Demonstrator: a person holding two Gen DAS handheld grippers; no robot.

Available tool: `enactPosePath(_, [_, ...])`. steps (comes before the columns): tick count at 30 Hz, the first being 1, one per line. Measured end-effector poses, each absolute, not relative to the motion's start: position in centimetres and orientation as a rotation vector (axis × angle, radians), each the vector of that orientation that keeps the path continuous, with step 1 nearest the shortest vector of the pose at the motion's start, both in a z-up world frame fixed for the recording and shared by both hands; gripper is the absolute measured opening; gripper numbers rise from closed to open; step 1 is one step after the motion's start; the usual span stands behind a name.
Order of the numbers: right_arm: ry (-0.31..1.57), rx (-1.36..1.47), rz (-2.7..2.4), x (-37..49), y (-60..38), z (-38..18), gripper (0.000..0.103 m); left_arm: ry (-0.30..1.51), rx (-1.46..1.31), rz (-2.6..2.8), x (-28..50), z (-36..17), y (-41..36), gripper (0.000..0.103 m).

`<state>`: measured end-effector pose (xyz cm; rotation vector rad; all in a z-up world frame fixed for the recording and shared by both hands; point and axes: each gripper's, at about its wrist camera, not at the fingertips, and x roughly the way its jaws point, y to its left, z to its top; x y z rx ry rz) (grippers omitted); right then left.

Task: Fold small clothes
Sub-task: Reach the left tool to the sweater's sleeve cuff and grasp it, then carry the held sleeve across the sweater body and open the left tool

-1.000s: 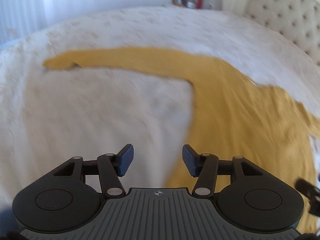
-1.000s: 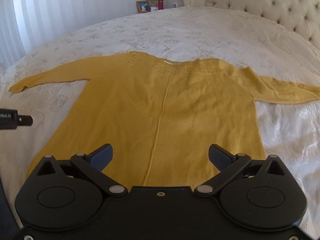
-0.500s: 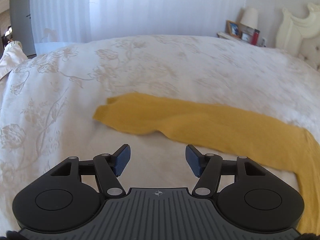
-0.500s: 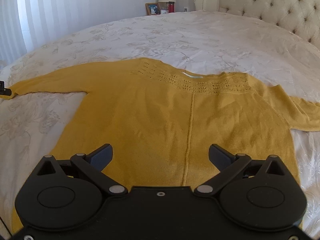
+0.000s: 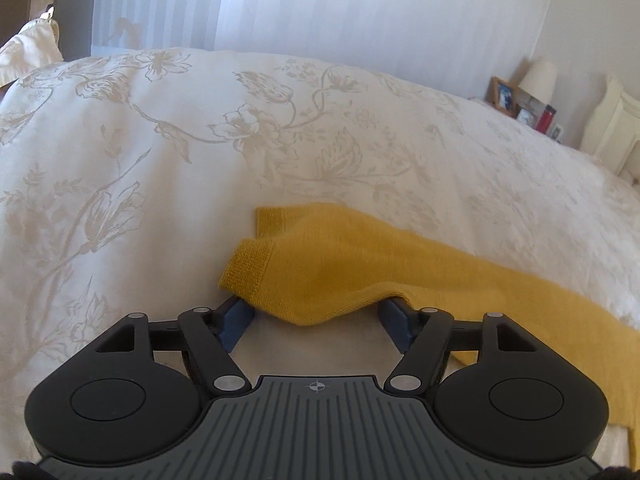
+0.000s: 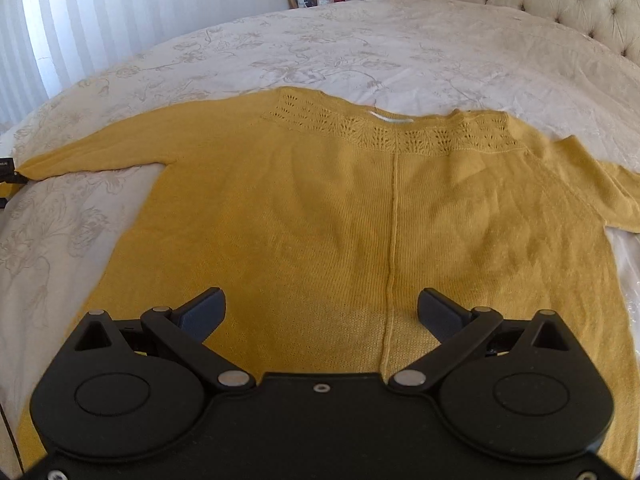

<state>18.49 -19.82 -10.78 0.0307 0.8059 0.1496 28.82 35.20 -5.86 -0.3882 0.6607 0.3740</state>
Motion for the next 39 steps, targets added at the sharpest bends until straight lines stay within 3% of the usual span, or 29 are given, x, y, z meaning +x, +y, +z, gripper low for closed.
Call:
enactPosePath(12, [0.805, 0.039, 0.170, 18.3, -19.6, -10.2, 0.102, 0.566, -0.518, 0.293, 25.8, -5.2, 35.6, 0.072])
enactPosePath(22, [0.809, 0.052, 0.177, 18.1, -19.6, -10.0, 0.102, 0.592, -0.668, 0.410, 29.4, -6.6, 38.3, 0.072])
enactPosePath(24, [0.811, 0.059, 0.175, 18.1, -19.7, -10.0, 0.102, 0.606, -0.637, 0.428, 30.1, -6.5, 38.1, 0.047])
enactPosePath(25, [0.812, 0.064, 0.174, 18.0, -19.9, -10.0, 0.102, 0.615, -0.637, 0.428, 30.4, -6.3, 38.1, 0.015])
enactPosePath(26, [0.811, 0.069, 0.174, 17.9, -20.0, -10.0, 0.102, 0.627, -0.660, 0.408, 30.7, -6.2, 38.2, 0.009])
enactPosePath(32, [0.802, 0.090, 0.163, 17.5, -21.3, -9.8, 0.102, 0.559, -0.612, 0.275, 31.1, -1.3, 34.4, 0.008])
enactPosePath(39, [0.786, 0.138, 0.143, 16.2, -23.2, -9.5, 0.102, 0.494, -0.483, -0.031, 33.1, 6.4, 21.5, 0.008])
